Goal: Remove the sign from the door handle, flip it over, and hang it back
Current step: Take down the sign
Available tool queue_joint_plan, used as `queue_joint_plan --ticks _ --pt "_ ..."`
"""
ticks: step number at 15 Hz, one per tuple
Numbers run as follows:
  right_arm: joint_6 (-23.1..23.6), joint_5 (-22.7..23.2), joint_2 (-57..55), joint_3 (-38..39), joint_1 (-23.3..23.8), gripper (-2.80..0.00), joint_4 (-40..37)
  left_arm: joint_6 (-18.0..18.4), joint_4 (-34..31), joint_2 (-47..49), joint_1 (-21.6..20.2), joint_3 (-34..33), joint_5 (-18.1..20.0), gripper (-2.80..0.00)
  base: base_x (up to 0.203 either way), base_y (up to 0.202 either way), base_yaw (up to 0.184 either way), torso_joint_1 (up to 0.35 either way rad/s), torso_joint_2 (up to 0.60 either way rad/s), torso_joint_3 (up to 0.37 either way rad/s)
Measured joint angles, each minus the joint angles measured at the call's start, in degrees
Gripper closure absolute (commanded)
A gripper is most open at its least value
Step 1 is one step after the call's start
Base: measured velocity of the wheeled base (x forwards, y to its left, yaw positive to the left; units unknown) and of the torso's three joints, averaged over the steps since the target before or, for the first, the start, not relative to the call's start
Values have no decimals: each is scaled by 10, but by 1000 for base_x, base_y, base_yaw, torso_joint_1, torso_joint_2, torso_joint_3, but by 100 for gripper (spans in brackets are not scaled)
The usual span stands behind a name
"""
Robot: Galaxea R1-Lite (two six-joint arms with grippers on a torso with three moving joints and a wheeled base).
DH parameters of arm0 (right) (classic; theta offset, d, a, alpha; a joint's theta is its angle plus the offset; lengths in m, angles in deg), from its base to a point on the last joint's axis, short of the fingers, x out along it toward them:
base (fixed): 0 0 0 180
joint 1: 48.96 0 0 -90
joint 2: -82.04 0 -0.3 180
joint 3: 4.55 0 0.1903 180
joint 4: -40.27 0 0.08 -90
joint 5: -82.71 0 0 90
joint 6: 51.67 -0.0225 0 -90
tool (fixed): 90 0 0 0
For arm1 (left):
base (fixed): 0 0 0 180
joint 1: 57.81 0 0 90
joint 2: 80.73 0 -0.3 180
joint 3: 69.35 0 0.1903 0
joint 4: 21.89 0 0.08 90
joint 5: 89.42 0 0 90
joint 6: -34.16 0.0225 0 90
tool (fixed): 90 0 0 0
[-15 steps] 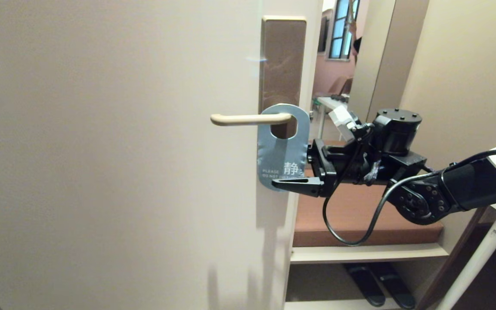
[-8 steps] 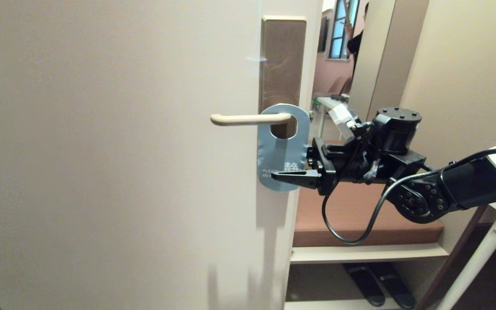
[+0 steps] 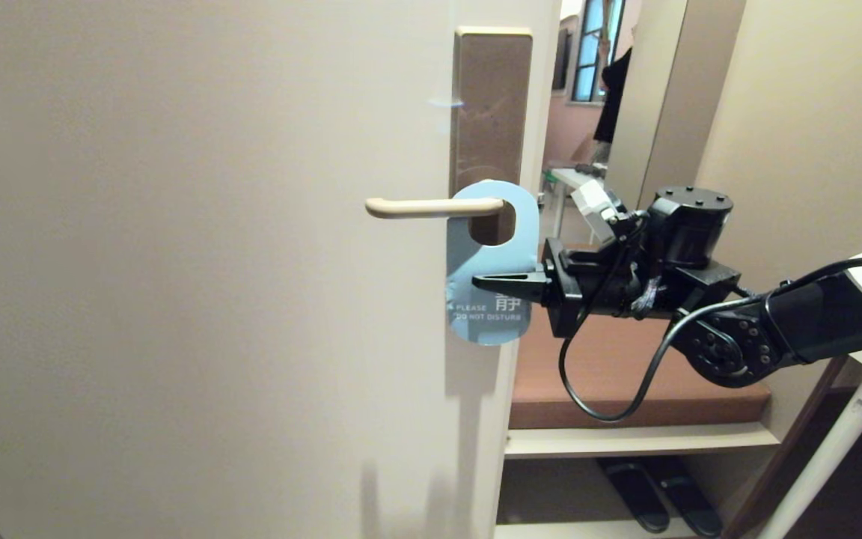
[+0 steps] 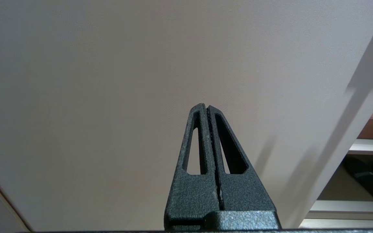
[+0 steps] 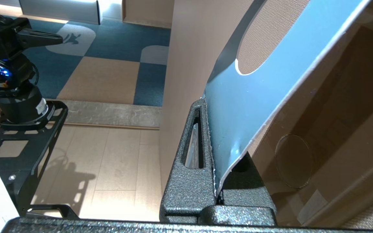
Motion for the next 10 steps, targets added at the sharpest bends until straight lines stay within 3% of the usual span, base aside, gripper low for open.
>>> queue_joint_plan --ticks 10 --pt "5 -38 10 16 -1 0 2 0 0 0 0 0 0 0 0 0 0 0 0 0"
